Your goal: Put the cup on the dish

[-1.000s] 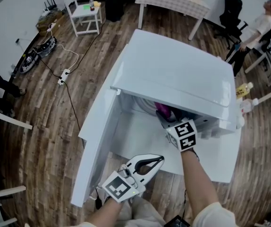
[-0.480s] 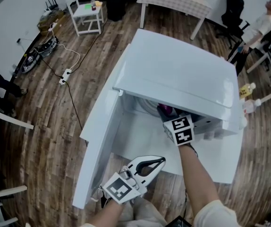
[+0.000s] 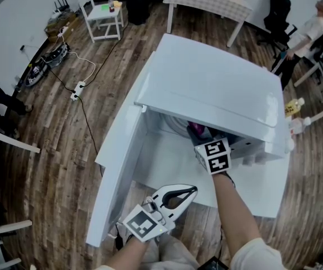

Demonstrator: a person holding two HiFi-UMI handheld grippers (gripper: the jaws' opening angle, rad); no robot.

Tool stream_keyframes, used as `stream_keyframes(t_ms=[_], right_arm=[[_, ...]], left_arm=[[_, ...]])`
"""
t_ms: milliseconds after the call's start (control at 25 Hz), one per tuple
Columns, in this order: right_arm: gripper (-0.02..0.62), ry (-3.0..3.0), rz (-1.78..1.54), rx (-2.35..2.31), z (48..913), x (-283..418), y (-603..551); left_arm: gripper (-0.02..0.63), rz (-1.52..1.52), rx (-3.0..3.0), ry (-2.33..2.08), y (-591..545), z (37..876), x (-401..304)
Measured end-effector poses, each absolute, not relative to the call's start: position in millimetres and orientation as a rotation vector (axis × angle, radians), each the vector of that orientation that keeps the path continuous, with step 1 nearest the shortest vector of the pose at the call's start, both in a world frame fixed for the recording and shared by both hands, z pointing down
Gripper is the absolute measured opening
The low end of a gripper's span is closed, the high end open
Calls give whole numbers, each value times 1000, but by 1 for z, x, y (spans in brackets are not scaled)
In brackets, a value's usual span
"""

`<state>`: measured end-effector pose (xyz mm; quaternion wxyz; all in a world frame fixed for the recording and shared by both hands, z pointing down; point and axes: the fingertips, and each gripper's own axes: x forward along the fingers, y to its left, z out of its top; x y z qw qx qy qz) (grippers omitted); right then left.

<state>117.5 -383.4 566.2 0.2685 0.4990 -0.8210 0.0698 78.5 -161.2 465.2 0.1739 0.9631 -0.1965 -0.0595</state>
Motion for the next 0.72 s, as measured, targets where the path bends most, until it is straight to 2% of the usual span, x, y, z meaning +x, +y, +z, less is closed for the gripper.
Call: stream_keyframes(t_ms=[720], right_arm=[[249,-2445,180,1429,531,117,-339]], left_arm=[[3,-162,2720,-667,-186,472,81]])
